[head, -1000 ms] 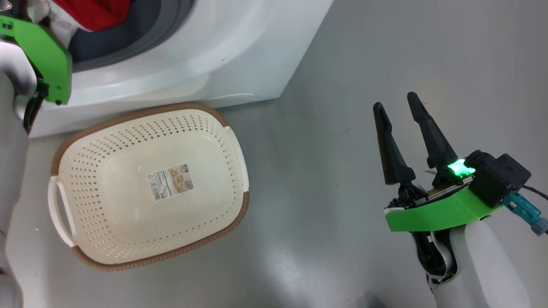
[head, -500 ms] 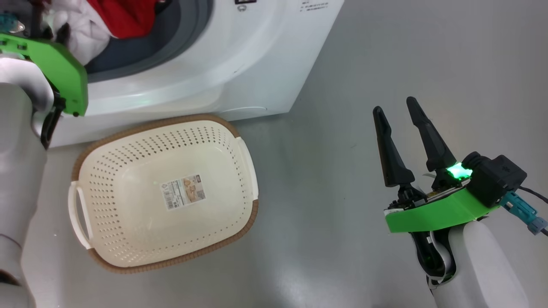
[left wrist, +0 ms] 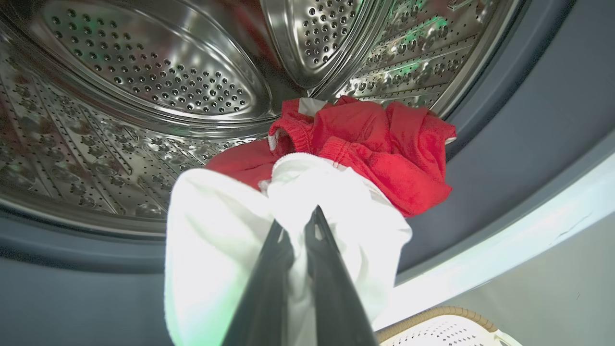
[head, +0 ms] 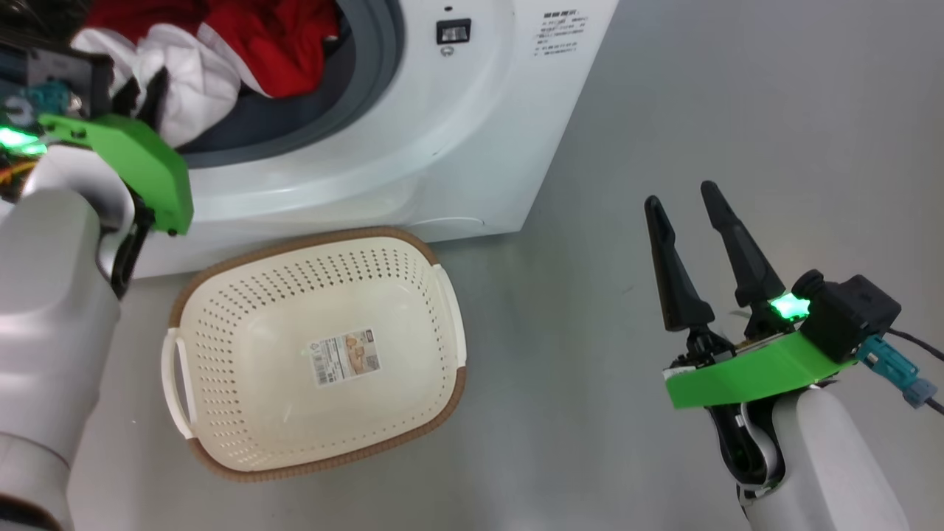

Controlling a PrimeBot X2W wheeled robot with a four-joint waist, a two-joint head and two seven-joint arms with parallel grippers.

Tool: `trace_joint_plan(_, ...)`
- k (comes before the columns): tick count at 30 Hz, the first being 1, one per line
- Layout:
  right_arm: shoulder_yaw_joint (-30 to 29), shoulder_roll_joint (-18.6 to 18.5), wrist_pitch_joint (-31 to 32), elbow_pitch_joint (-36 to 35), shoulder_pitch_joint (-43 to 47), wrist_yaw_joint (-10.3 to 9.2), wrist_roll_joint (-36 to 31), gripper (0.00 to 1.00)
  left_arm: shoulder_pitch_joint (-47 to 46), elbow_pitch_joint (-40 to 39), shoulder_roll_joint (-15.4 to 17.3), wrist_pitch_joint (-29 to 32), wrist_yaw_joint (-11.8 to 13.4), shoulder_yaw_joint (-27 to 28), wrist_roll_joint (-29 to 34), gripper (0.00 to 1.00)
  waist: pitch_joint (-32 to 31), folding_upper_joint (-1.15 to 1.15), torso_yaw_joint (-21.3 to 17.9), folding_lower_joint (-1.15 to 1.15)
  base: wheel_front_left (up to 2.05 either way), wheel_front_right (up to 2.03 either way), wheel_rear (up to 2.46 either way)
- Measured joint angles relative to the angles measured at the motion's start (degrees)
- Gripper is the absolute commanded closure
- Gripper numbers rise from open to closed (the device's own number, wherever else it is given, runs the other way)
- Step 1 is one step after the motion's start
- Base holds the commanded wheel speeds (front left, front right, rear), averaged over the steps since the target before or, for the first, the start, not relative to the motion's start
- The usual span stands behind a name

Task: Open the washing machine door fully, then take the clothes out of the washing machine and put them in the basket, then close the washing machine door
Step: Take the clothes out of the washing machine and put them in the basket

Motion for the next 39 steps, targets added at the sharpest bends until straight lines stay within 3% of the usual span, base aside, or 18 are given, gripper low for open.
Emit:
trace_joint_plan(14,-0.41,0.00,0.00,2.09,3.33,0.00,-0.10,0.00,10.75,-13.25,2.93,-3.90,0.46,0.86,-3.00,1.00,-5.60,0.00,1.70,0.00,0.00,0.00,0.00)
trace_joint_plan(25,-0.43,-0.24,0.00,3.88,5.80,0.00,-0.42,0.00,21.84,-32.64,6.24,-3.67,6.45,1.51,-4.76,1.00,-10.52,0.00,3.70,0.00,0.00,0.00,0.00)
trace_joint_plan(39,0.05,-1.66,0.00,3.96,6.73,0.00,0.09,0.00,35.74,-59.35,13.29,0.89,14.03,2.19,-7.15,1.00,-12.28,0.00,5.73,0.00,0.00,0.00,0.00)
